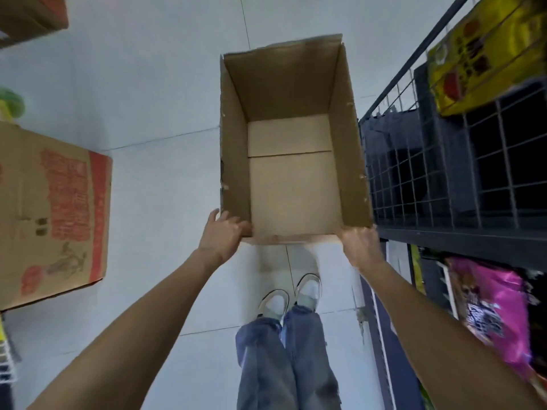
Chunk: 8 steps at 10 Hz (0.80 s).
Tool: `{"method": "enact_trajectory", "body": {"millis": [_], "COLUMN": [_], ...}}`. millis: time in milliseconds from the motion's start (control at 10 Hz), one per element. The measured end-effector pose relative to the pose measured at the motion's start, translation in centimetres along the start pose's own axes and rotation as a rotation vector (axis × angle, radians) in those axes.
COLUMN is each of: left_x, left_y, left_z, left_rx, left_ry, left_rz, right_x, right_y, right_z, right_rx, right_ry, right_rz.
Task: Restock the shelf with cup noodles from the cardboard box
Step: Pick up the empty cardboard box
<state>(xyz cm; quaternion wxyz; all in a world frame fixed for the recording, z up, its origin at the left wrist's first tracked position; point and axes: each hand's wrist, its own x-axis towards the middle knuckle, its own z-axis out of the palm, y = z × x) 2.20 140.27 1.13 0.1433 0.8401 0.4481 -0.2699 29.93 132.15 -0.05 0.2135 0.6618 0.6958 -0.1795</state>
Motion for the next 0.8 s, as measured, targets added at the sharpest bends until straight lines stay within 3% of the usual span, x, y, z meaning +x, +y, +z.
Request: {"method": "enact_trajectory", "body": {"millis": [100, 300, 500, 700, 800], "left_x": [0.1, 0.4, 1.3, 0.3, -1.0], "left_y": [-0.3, 2.4, 4.7, 4.8, 4.6], "left_z": [3.4, 7.2, 7.3, 4.1, 2.0], "left_rx": [-0.025, -0.344, -0.546, -0.567, -0.561], "left_ry": [-0.126, -0.181, -0.262, -0.237, -0.201], "left_rz": [-0.025, 0.033, -0.092, -0.133, -0.096], "right_x": [-0.6, 0.3, -0.7, -1.9, -4.3], "right_y": [1.8, 4.6, 3.7, 0.9, -1.4], "right_z": [3.6, 7.7, 10.1, 6.4, 2.7], "right_rx": [-0.035, 0.059, 0.153, 0.454, 0.736], "right_ry": [-0.114, -0.148, -0.234, -0.108, 0.071], "right_rz": [0.060, 0.167, 0.134, 0.209, 0.274]}}
